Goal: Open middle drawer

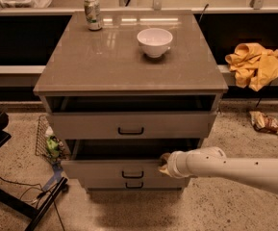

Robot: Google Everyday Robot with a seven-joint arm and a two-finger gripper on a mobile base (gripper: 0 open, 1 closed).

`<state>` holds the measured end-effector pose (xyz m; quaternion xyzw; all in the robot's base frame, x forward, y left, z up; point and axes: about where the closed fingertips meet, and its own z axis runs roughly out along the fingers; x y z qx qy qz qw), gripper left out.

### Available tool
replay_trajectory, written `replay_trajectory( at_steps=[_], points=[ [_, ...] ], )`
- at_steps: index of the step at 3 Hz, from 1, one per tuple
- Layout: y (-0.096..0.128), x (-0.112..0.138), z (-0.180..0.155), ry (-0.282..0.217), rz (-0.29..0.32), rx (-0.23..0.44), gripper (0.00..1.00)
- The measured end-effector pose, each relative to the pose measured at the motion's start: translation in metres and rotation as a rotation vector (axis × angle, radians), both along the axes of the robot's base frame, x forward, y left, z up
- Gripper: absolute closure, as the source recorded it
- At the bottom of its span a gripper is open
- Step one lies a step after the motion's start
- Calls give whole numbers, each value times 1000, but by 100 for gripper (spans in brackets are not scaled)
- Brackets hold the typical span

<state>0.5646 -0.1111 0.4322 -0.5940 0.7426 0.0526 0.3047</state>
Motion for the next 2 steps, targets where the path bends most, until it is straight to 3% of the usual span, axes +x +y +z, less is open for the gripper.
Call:
replay_trajectory(
  at_steps=[1,2],
  points=[
    [-2,-18,-3,25,-4,27,100],
    [-2,-17,0,25,-4,27,100]
  ],
)
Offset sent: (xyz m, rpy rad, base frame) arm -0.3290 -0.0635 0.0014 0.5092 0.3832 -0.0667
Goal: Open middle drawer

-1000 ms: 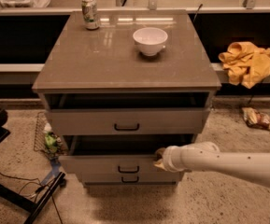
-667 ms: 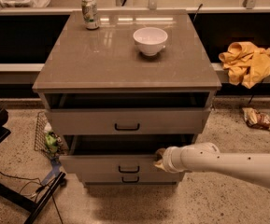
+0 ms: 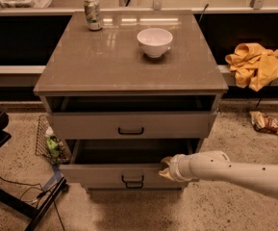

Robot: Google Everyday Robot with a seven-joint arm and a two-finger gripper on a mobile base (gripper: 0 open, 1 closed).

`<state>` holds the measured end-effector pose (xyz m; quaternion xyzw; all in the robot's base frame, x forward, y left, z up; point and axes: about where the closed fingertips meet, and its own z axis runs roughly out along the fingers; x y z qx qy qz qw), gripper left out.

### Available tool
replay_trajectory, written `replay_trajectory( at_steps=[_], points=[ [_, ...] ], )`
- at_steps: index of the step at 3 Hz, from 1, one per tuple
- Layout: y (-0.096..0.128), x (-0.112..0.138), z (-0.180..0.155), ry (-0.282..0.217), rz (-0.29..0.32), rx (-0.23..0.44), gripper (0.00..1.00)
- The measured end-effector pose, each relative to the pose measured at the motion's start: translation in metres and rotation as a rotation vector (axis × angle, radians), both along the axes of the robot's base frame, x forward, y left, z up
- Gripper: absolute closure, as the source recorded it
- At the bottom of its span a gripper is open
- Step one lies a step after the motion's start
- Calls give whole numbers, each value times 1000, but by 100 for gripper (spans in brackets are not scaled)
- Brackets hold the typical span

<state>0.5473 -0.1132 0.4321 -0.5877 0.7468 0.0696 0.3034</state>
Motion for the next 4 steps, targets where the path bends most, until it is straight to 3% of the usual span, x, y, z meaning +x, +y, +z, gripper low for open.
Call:
replay_trajectory(
  at_steps=[3,4],
  points=[
    [2,2,-1,12,7,6,100],
    [-1,-14,-6,47,23,37,100]
  ],
)
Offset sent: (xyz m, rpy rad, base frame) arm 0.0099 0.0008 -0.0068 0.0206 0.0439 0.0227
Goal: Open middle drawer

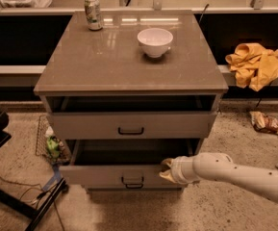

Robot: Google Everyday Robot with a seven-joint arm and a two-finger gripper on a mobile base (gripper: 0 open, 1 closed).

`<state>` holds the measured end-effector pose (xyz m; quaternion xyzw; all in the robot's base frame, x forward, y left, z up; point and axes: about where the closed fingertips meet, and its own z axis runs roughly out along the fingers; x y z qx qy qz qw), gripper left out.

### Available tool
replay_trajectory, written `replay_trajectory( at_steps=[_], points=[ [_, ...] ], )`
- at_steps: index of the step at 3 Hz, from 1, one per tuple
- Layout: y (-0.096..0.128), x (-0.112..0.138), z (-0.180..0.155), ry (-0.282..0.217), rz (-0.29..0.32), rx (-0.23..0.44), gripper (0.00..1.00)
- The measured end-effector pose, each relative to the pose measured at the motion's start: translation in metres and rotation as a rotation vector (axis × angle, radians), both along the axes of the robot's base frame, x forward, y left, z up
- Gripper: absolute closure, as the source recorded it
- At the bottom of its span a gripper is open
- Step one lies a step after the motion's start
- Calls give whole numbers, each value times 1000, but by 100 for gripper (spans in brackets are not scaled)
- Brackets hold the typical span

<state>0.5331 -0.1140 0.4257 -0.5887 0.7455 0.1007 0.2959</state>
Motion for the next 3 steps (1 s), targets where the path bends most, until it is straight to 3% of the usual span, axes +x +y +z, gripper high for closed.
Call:
replay_trajectory(
  at_steps=[2,3],
  points=[
    [0,0,5,1,1,1,98],
    [1,-1,4,2,2,1,74]
  ],
)
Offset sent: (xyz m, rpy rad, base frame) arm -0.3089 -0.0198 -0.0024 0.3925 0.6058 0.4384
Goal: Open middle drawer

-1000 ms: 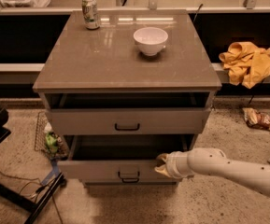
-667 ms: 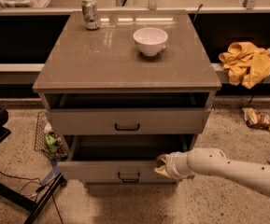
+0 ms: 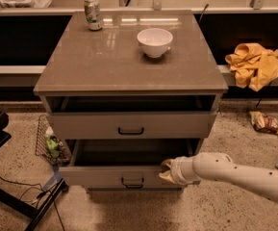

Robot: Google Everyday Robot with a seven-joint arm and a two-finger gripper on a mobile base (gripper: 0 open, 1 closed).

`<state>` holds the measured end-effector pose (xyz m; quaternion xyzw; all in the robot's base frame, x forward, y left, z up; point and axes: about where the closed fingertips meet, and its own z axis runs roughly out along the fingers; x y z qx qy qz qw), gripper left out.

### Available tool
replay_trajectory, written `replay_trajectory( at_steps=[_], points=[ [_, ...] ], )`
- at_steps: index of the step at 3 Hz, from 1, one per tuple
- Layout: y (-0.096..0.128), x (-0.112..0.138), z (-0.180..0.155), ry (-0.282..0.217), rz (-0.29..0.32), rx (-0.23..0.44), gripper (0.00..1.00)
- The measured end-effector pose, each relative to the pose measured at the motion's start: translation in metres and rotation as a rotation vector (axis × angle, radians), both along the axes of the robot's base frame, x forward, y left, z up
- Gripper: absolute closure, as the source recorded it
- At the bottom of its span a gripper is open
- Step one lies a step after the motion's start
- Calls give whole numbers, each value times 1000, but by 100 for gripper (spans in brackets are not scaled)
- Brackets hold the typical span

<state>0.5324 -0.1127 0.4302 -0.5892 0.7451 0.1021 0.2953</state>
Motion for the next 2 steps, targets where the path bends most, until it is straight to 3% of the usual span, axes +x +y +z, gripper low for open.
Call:
replay_trajectory(
  at_steps=[1,2],
  points=[
    [0,0,0,0,0,0,44],
    [0,0,0,0,0,0,21]
  ],
)
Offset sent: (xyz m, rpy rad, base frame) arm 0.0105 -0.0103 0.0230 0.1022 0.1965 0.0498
